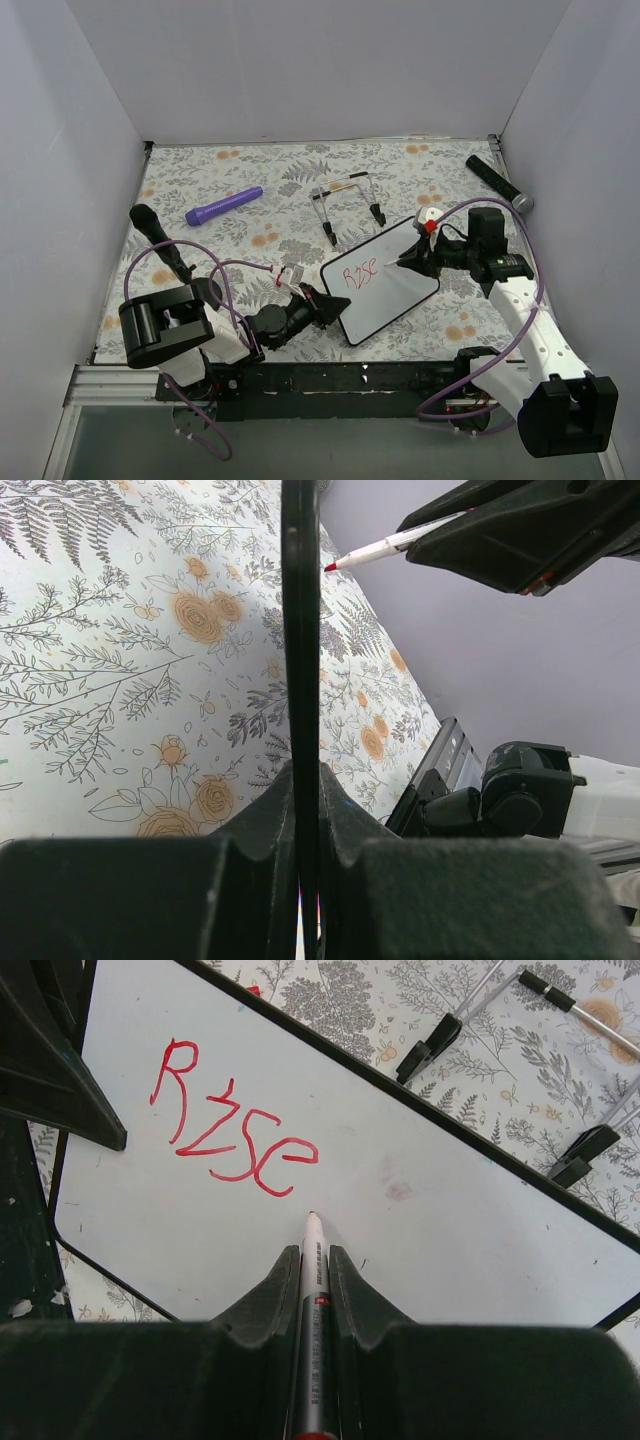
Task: Write a sentence on the whiteboard
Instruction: Write on the whiteboard with the whiteboard.
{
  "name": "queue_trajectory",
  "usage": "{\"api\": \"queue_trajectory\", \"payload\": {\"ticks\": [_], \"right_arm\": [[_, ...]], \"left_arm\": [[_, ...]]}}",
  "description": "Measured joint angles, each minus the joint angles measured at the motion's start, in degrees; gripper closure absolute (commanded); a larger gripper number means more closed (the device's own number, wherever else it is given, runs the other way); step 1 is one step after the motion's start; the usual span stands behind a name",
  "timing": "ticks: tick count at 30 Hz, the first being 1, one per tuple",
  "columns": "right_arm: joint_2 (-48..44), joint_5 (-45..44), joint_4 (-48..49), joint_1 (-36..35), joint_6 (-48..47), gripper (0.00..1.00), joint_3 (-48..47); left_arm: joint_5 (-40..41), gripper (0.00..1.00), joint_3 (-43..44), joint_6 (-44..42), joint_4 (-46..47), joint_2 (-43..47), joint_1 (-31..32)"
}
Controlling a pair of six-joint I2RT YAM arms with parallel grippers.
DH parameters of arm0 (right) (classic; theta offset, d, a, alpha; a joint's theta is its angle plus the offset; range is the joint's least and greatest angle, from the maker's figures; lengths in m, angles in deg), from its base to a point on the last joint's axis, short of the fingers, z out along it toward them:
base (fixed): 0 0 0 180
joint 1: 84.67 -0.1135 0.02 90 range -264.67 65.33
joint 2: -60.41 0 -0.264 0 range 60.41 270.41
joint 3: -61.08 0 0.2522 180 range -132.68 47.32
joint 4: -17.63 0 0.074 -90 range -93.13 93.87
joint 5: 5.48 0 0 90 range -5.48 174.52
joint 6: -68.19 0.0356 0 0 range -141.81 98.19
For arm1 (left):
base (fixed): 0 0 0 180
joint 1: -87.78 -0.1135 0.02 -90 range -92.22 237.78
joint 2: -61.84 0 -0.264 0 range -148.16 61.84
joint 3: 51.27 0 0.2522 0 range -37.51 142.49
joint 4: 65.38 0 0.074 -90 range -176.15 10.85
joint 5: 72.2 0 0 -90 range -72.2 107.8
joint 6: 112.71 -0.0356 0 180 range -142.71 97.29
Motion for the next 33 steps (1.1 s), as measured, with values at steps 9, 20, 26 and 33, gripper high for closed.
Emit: {"api": "queue_trajectory", "payload": {"ticks": [9,20,26,33], "right_arm": [[2.1,-0.7,1.2,-0.2,0.8,0.99,0.1],[2.7,-1.1,1.4,-0.9,0.9,0.99,0.1],[2.7,-1.0,1.0,-0.9,0.4,0.99,0.1],[2.7,-0.5,-0.3,-1.0,-0.3,0.99,0.1]], "left_arm": [[-0.2,1.00,0.0,0.0,0.0,0.0,0.0],[-0.2,1.00,0.0,0.1,0.0,0.0,0.0],[-0.2,1.00,0.0,0.2,0.0,0.0,0.0],[-0.2,1.00,0.0,0.1,0.0,0.0,0.0]]}}
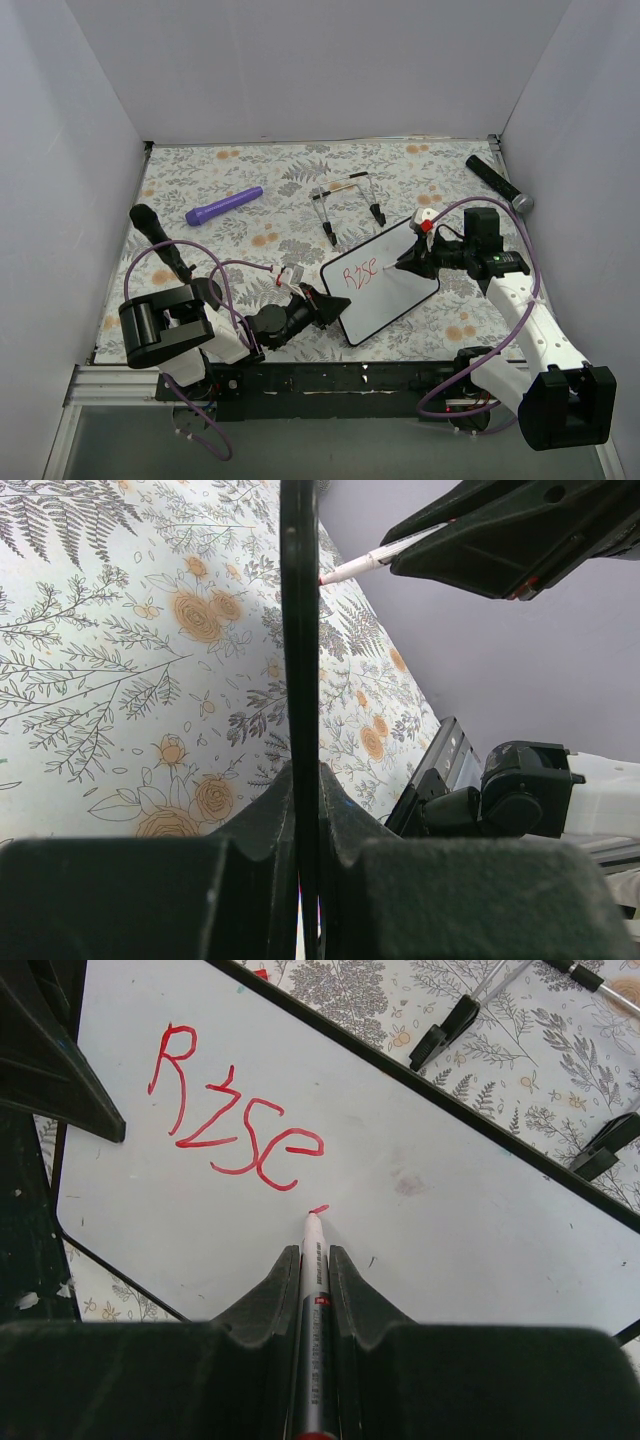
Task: Write a sentence on the whiteboard
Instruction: Write on the whiteboard with the whiteboard.
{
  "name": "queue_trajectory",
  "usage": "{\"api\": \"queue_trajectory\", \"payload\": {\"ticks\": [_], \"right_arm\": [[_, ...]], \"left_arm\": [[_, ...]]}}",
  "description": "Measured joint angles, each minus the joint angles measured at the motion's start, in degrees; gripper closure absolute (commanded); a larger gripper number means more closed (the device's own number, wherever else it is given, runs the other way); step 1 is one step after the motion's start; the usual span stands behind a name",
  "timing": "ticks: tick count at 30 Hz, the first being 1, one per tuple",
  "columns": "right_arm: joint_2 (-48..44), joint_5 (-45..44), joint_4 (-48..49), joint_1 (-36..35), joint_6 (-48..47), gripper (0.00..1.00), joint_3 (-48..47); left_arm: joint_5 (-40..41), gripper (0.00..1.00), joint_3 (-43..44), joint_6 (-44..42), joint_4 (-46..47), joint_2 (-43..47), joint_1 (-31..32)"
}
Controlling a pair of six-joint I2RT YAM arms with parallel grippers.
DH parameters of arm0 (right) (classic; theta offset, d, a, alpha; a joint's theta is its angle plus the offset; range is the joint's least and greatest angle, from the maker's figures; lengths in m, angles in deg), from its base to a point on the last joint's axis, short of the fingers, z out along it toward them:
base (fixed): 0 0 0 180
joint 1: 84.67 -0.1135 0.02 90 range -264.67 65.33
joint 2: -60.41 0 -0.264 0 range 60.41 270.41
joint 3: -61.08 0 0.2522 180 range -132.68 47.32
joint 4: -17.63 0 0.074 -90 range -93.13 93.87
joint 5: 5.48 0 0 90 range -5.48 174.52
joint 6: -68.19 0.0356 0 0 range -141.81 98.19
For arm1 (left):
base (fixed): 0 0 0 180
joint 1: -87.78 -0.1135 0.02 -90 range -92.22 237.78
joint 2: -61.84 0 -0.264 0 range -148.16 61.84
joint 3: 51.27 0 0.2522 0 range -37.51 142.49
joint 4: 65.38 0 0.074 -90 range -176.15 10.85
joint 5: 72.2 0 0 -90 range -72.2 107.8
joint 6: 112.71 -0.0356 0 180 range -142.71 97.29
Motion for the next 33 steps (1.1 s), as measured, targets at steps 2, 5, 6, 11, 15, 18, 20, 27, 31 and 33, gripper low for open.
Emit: {"api": "queue_trajectory", "payload": {"ticks": [2,5,6,11,15,18,20,27,31,33], "right_arm": [[0.0,0.4,-0.3,0.0,-0.3,0.99,0.0],[-0.6,1.1,-1.0,0.0,-0.5,0.99,0.0],[-1.1,1.5,-1.4,0.0,-0.6,0.99,0.0],[-2.8,2.4,-3.7,0.0,-0.9,0.99,-2.4],[-3.4,2.3,-3.6,0.1,-1.0,0.99,-4.1],[-3.4,2.3,-3.5,0.6,-1.0,0.99,-4.1],[-3.4,2.3,-3.5,1.1,-0.9,0.99,-4.1],[-3.3,2.3,-3.1,2.7,-0.7,0.99,-4.2],[-2.9,2.3,-3.0,3.8,-0.7,0.99,-4.5],[-2.9,2.5,-3.0,4.5,-0.7,0.99,-4.6]], "left_arm": [[0.0,1.00,0.0,-0.1,0.0,0.0,0.0],[0.0,1.00,0.0,-0.1,0.0,0.0,0.0],[0.0,1.00,0.0,-0.1,0.0,0.0,0.0],[-0.1,1.00,0.0,-0.1,0.0,0.0,0.0],[-0.1,1.00,0.0,-0.1,0.0,0.0,0.0],[-0.2,1.00,0.0,-0.2,0.0,0.0,0.0],[-0.2,1.00,0.0,-0.3,0.0,0.0,0.0],[-0.5,1.00,0.0,-0.3,0.1,0.0,0.0],[-0.7,1.00,0.0,-0.5,0.1,0.0,0.0],[-0.8,1.00,0.0,-0.5,0.1,0.0,0.0]]}}
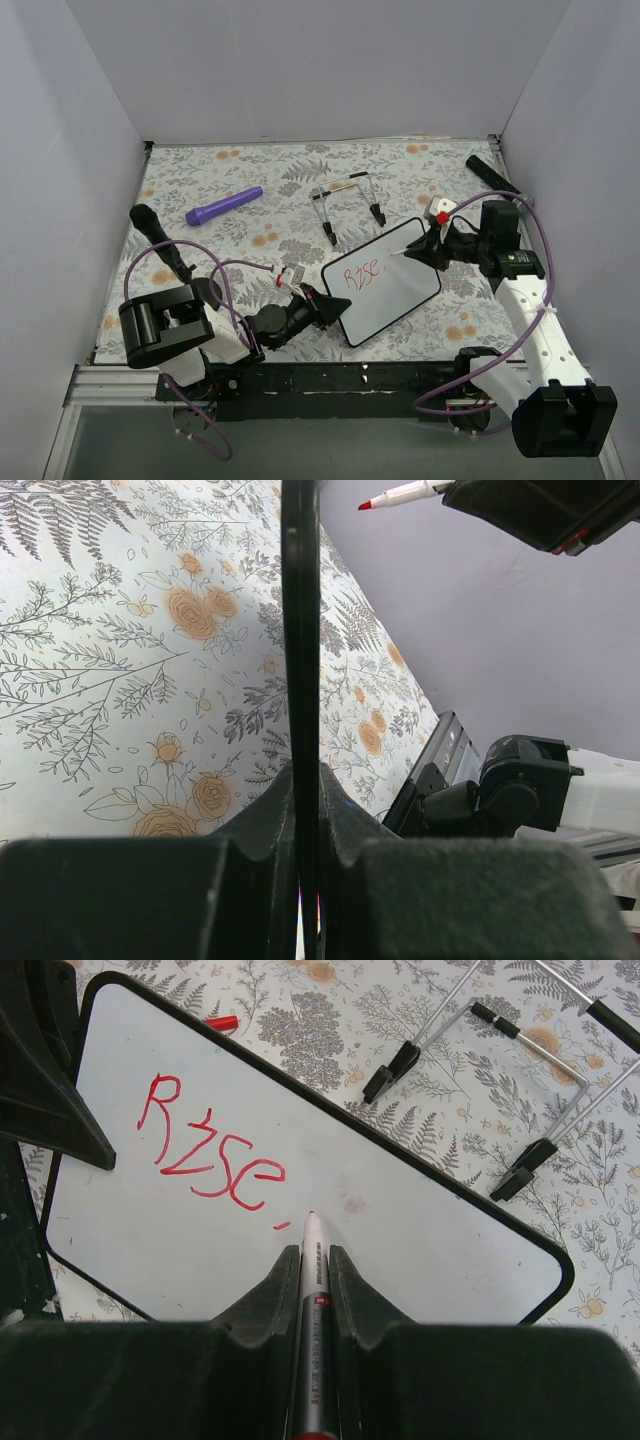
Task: Write a sentence on the whiteboard
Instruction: Write on the whiteboard with the whiteboard.
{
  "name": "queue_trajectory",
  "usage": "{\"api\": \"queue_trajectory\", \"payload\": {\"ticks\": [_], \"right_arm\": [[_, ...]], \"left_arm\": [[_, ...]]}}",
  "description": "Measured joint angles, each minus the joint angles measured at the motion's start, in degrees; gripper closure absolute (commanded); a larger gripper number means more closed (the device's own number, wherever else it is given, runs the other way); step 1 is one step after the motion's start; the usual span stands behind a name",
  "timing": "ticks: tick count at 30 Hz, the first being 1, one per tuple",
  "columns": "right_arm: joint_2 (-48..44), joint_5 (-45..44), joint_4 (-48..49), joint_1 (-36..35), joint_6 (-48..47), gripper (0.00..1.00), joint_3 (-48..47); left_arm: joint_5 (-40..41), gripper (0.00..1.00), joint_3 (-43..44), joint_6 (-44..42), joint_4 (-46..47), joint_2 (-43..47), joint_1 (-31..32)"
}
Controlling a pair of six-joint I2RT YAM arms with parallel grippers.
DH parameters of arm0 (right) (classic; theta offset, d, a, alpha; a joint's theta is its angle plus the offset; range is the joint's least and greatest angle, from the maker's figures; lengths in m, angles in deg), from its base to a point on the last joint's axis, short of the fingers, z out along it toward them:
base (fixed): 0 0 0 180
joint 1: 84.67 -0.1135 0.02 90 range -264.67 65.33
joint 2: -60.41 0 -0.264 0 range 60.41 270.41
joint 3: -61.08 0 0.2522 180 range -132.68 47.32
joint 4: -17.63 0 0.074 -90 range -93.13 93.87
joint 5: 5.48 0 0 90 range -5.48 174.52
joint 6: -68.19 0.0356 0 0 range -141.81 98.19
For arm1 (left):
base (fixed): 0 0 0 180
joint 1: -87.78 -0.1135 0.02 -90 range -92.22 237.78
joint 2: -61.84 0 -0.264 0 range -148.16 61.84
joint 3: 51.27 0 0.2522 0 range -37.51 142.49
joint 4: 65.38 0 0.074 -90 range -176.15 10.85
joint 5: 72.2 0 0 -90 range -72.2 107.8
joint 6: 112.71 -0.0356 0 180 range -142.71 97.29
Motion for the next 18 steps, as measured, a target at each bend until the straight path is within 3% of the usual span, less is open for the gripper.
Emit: {"api": "queue_trajectory", "payload": {"ticks": [18], "right_arm": [[0.1,5.4,2.5,5.0,1.2,0.99,0.2]], "left_arm": [[-0.4,1.00,-0.1,0.0,0.0,0.1,0.0]]}}
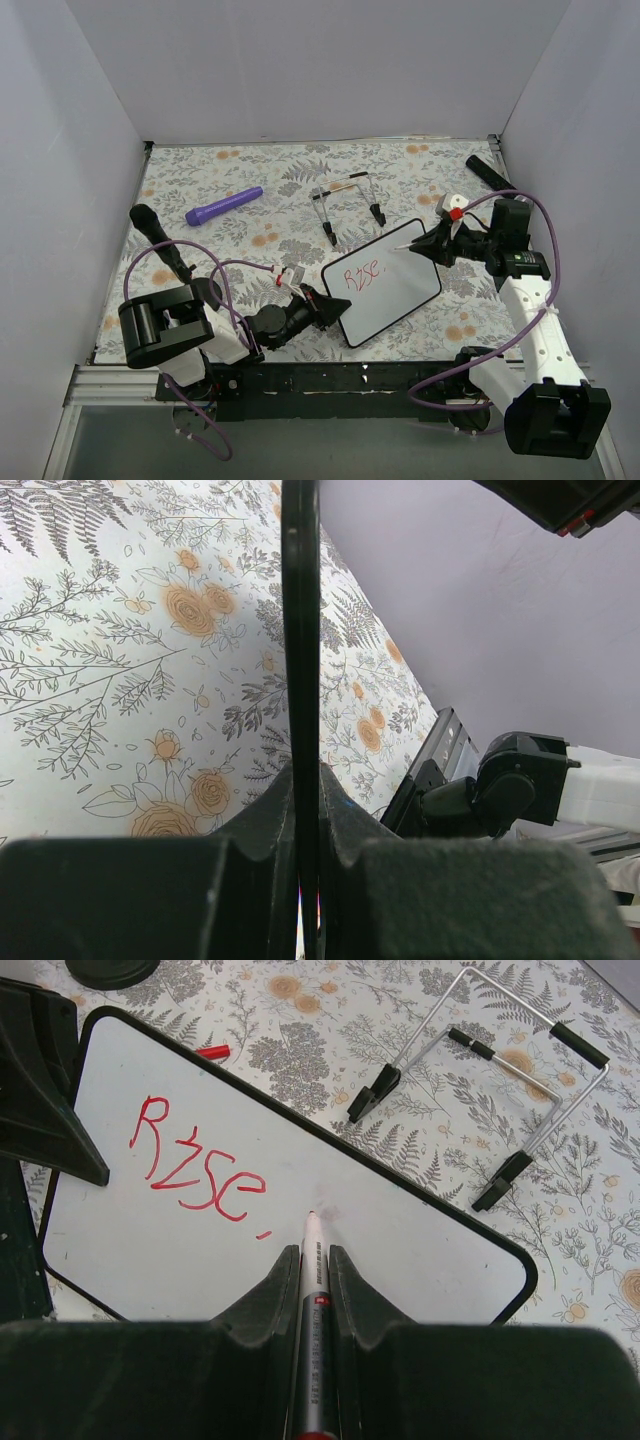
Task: Write a sentence on the whiteboard
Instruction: Write on the whiteboard with the whiteboard.
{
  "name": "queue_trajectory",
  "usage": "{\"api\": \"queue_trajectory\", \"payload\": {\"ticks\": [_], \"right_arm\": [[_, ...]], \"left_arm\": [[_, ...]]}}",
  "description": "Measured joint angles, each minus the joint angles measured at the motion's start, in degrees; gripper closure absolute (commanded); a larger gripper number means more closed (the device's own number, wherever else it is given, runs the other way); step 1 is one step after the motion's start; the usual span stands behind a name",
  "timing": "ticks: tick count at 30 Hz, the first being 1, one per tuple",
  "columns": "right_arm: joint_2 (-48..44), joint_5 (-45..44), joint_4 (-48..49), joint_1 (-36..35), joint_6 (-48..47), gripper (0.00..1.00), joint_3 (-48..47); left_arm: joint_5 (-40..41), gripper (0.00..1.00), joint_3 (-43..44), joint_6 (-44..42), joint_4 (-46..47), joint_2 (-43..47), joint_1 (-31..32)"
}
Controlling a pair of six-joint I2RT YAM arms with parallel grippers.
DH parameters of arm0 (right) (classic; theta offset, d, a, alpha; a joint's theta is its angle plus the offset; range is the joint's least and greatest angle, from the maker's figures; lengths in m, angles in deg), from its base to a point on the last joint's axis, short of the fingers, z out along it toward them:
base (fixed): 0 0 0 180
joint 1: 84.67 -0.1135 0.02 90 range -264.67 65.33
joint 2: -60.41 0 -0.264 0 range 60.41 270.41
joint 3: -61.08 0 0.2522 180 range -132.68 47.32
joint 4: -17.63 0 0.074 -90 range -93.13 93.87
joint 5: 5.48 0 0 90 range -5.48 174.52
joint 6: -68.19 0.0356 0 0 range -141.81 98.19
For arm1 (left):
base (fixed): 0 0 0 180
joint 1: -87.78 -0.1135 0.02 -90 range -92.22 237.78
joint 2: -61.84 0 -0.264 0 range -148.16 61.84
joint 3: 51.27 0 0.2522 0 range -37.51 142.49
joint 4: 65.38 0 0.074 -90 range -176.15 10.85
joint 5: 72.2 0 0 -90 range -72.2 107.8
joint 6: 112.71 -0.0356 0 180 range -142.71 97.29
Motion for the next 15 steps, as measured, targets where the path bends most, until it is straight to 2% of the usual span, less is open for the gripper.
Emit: {"api": "queue_trajectory", "payload": {"ticks": [15], "right_arm": [[0.0,-0.6,0.0,1.6,-0.6,0.99,0.7]], "left_arm": [[0.0,1.00,-0.4,0.0,0.0,0.2,0.0]]}}
